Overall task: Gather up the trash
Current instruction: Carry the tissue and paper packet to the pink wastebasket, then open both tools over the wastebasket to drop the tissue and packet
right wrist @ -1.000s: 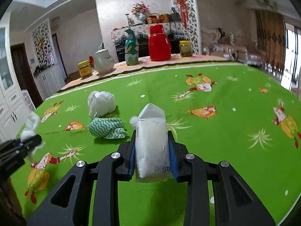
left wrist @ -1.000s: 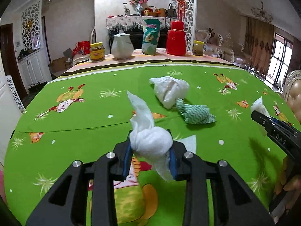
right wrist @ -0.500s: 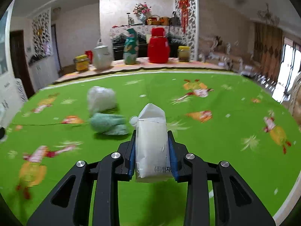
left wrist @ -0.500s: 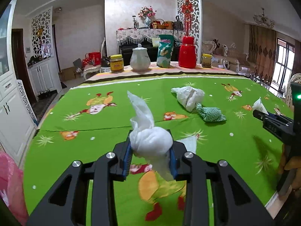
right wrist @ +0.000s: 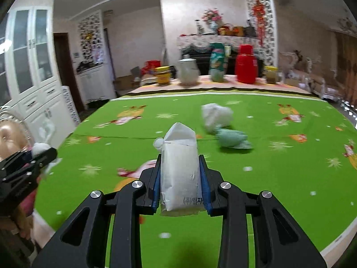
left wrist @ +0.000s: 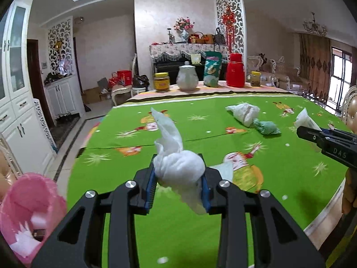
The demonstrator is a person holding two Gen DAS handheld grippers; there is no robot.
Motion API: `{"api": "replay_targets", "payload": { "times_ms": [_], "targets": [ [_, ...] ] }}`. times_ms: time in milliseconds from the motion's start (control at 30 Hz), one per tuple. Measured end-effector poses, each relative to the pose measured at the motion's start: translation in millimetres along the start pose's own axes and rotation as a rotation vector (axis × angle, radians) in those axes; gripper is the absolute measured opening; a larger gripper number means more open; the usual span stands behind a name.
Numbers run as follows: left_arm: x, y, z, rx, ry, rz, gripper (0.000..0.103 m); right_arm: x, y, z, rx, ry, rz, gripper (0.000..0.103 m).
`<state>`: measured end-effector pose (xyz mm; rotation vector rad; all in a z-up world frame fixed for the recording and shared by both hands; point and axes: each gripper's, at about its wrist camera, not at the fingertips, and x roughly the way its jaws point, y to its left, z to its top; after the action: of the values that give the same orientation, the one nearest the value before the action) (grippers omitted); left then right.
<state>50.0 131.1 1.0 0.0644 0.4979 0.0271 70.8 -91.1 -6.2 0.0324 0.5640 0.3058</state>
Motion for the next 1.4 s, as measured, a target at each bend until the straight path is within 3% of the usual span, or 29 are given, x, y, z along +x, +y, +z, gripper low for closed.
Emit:
{"api": "replay_targets", "payload": {
  "times_ms": [333,767,1100,1400],
  "targets": [
    [-34.7,69.6,-29.8,-0.013,-0.008,0.125,0.033,18.9,97.0,-9.3,-0.077,0.043,0.184,0.032],
    [-74.6,150.6,-51.8,-0.042,0.009,0.260,0.033,17.2,214.5,-19.9,-0.228,0.076,0.349,0.032],
    [-86.8,218.3,-69.3,-0.116,0.051,0.315,0.034,16.2,294.4,-21.1,-0.315,0.089,0.469,0.032],
    [-72.6,299.2,-89.7,-0.211,0.130,0.361,0.036,28.2,361.1,-31.1,-0.389,0.131,0.540,0.032]
  ]
}}
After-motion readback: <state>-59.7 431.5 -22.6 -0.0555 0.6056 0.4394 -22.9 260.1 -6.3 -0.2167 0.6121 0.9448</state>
